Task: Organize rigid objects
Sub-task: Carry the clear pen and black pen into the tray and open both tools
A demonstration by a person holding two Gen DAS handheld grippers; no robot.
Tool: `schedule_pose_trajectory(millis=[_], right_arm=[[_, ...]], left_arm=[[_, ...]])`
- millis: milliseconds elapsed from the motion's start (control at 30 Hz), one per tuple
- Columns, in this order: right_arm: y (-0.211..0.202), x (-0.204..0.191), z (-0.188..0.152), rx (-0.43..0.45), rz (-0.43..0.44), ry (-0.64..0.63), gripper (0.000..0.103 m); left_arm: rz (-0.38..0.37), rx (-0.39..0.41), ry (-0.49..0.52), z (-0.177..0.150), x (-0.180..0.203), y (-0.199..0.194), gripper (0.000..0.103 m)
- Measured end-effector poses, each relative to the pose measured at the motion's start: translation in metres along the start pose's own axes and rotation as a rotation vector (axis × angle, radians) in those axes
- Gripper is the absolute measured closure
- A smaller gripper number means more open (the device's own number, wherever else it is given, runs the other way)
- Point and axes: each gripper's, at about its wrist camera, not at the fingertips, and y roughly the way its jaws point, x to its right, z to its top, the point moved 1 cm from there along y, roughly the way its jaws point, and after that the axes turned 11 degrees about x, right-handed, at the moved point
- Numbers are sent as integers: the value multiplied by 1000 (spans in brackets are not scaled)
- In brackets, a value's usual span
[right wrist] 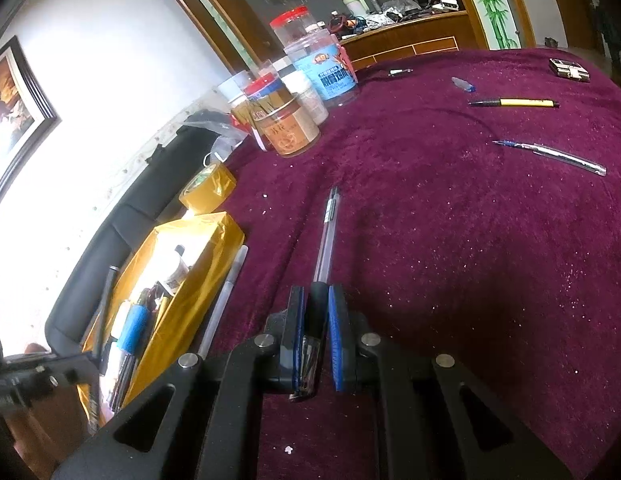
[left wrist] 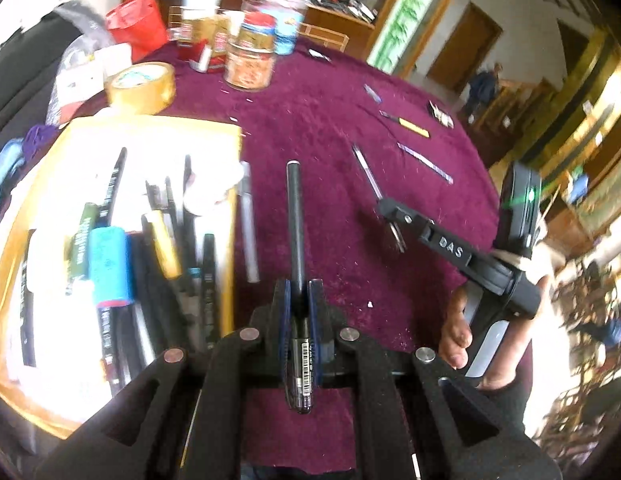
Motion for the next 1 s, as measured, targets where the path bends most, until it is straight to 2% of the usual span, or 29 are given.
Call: schedule_pose_trajectory(millis=[200, 367, 533, 600, 667, 700, 733, 900, 1000], right_arm=[[1, -4, -1, -3, -6, -20, 93], [3, -4, -2, -8, -8, -26, 93], [17, -15, -13, -84, 6, -91, 93], [22, -23, -18, -92, -43, -148, 92], [25, -27, -21, -90, -91, -188, 80], [25, -26, -20, -86, -95, -186, 68], [24, -25, -19, -76, -95, -177, 62], [31, -27, -23, -106, -90, -195, 65], [37, -32, -29, -132, -114, -244, 78]], left_arm=[[-13, 34, -123, 5, -43, -20, 97], [25, 47, -177, 2, -76, -27, 97], [52, 14, -221, -5, -100, -17, 97], [57, 17, -230, -9, -107, -18, 97], [55, 19, -240, -11, -112, -22, 97], [54, 19, -245, -12, -116, -23, 97], [56, 21, -249, -13, -119, -24, 97], [50, 19, -265, -14, -130, -25, 97], [43, 28, -265, -13, -132, -25, 97]])
